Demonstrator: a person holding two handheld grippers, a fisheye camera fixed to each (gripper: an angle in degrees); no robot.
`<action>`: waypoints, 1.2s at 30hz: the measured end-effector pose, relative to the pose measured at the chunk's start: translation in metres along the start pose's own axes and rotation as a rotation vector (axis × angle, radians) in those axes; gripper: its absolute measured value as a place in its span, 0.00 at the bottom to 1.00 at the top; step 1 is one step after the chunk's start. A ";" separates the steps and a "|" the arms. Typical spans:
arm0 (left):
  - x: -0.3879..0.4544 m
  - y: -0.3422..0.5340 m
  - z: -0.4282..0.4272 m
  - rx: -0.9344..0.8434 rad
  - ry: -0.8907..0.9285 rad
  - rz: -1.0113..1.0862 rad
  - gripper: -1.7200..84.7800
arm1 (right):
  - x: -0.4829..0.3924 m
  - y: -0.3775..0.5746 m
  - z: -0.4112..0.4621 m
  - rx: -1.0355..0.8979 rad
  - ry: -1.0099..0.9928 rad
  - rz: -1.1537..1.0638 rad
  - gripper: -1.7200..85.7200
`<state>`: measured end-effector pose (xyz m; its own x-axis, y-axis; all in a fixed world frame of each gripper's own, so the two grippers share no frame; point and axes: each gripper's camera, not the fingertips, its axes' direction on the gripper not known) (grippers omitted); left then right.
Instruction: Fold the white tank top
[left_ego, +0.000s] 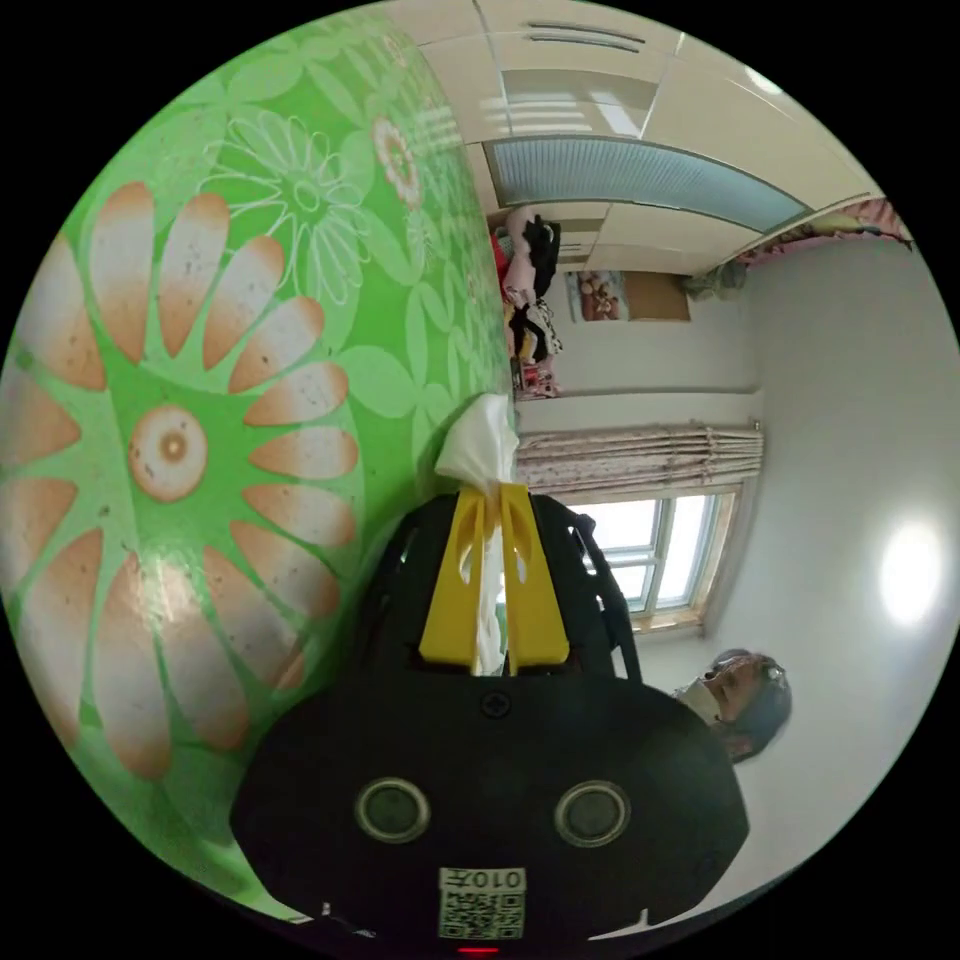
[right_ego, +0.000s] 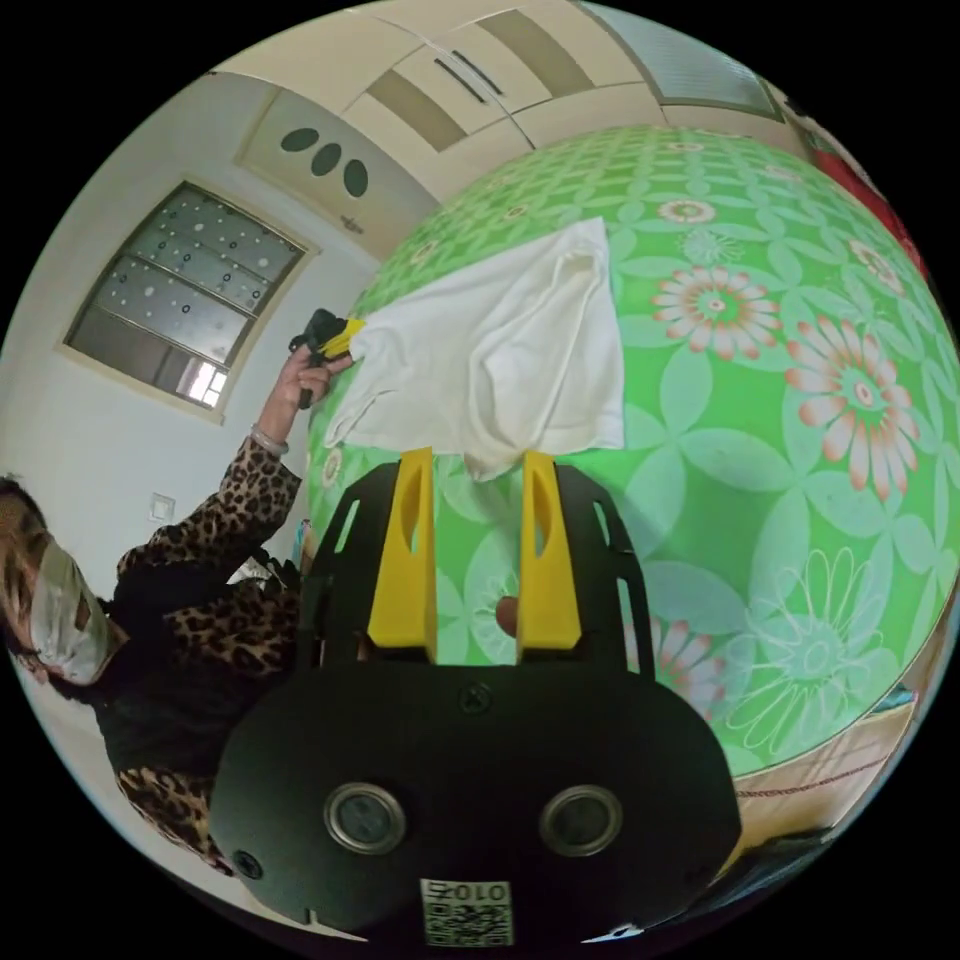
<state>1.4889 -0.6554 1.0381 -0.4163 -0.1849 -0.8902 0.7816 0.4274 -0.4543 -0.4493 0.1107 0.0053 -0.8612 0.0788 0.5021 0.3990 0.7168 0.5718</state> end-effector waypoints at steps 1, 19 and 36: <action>0.002 -0.002 0.002 -0.016 0.002 0.010 0.04 | 0.002 -0.002 0.002 0.010 0.040 0.030 0.12; 0.141 0.170 0.040 0.001 -0.397 0.468 0.04 | 0.061 0.062 -0.054 0.273 -0.352 0.059 0.08; 0.243 0.331 0.278 -0.020 -1.269 0.962 0.13 | 0.050 0.113 -0.076 0.281 -0.331 0.109 0.08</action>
<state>1.7755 -0.8047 0.6619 0.8552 -0.4322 -0.2860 0.5035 0.8239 0.2604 -0.4235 0.1431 0.1443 -0.8916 0.3490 0.2884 0.4312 0.8487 0.3061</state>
